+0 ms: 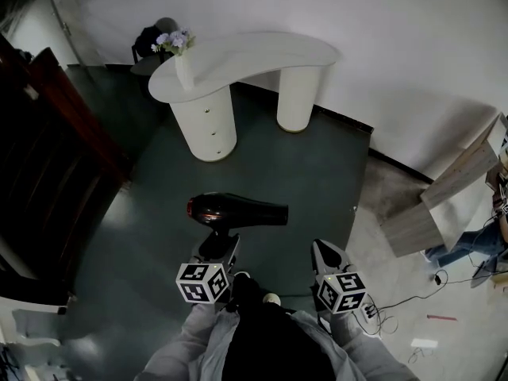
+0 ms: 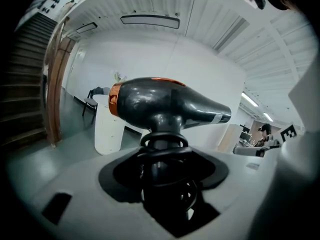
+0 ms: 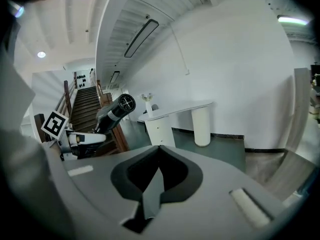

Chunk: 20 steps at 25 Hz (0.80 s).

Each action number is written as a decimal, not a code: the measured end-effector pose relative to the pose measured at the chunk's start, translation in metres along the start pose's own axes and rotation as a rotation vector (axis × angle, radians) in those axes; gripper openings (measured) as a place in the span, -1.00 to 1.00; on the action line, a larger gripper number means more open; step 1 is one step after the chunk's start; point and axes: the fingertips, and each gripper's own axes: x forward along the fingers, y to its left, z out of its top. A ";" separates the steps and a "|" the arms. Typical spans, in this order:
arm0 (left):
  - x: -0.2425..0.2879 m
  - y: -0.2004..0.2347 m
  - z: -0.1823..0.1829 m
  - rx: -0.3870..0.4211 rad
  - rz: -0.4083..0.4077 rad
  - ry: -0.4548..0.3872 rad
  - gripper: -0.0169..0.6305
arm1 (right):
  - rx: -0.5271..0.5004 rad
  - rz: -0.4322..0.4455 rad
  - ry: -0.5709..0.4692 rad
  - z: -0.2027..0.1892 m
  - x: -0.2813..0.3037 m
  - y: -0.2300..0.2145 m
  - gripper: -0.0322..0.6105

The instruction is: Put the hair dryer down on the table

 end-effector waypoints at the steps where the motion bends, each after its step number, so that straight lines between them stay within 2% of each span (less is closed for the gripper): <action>1: 0.000 -0.002 -0.001 -0.001 0.004 -0.005 -0.12 | -0.005 0.003 0.003 -0.003 -0.002 -0.002 -0.87; 7: 0.002 -0.014 0.006 -0.006 0.023 -0.034 -0.12 | 0.002 0.006 0.006 -0.004 -0.015 -0.017 -0.87; 12: 0.017 -0.013 0.008 -0.005 0.042 -0.022 -0.12 | 0.002 0.010 -0.002 0.007 -0.003 -0.028 -0.87; 20: 0.085 0.006 0.033 -0.028 0.043 -0.008 -0.12 | 0.016 -0.007 -0.005 0.039 0.052 -0.066 -0.87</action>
